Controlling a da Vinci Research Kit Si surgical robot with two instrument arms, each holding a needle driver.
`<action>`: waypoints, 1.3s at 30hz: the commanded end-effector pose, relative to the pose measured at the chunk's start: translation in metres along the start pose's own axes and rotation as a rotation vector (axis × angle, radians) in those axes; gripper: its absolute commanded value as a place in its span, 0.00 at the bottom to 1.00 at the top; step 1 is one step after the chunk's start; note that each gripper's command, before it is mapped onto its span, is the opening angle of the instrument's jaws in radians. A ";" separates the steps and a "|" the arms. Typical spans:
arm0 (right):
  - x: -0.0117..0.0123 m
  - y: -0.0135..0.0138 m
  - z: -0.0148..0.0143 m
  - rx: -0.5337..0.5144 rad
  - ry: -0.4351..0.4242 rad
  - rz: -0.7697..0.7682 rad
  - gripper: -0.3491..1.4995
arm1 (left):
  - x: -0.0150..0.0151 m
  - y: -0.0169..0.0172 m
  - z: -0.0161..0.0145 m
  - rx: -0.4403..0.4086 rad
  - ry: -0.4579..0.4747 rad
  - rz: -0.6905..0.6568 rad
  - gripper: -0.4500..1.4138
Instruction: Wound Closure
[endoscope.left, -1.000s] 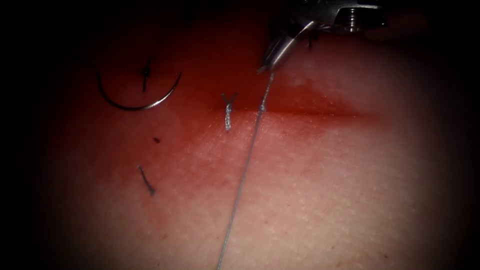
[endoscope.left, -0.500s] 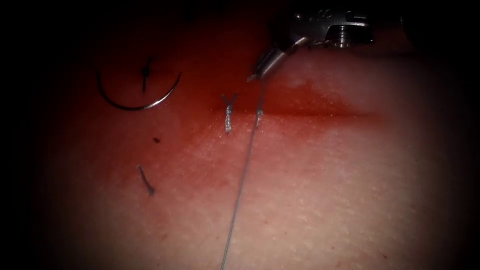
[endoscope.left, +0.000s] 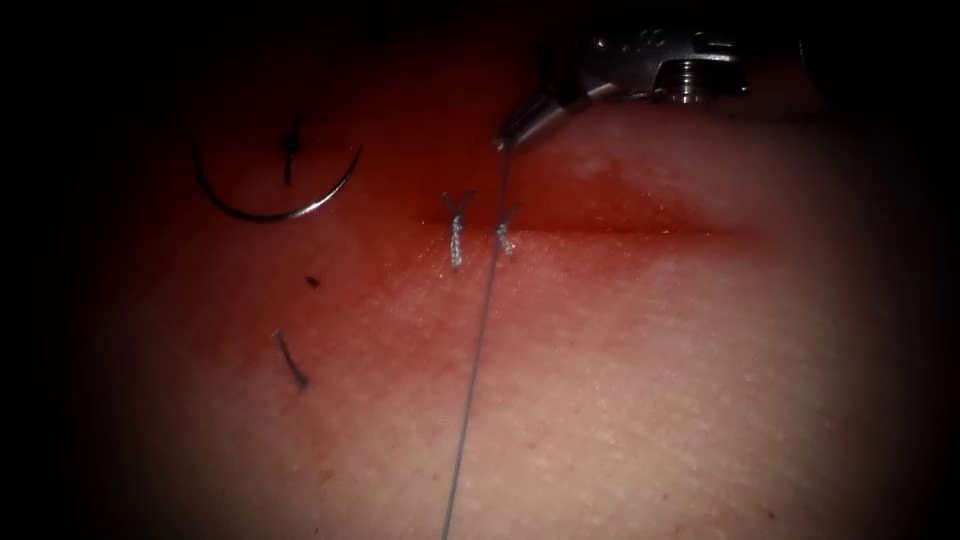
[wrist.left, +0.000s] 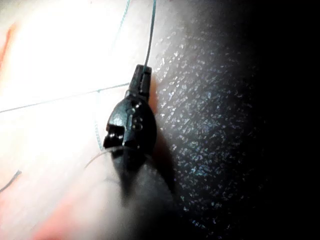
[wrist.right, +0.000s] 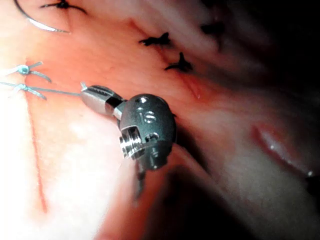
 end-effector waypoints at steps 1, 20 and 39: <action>0.0006 0.0004 0.0008 0.005 0.016 -0.008 0.00 | -0.0003 -0.0009 0.0005 0.014 -0.006 0.014 0.00; 0.0088 -0.0072 -0.0031 -0.235 0.182 -0.027 0.74 | 0.0011 -0.0177 -0.0065 0.110 -0.199 0.342 0.00; 0.0119 -0.0141 0.0128 -0.007 0.422 -0.110 0.00 | 0.0016 -0.0252 -0.0095 0.116 -0.058 0.491 0.00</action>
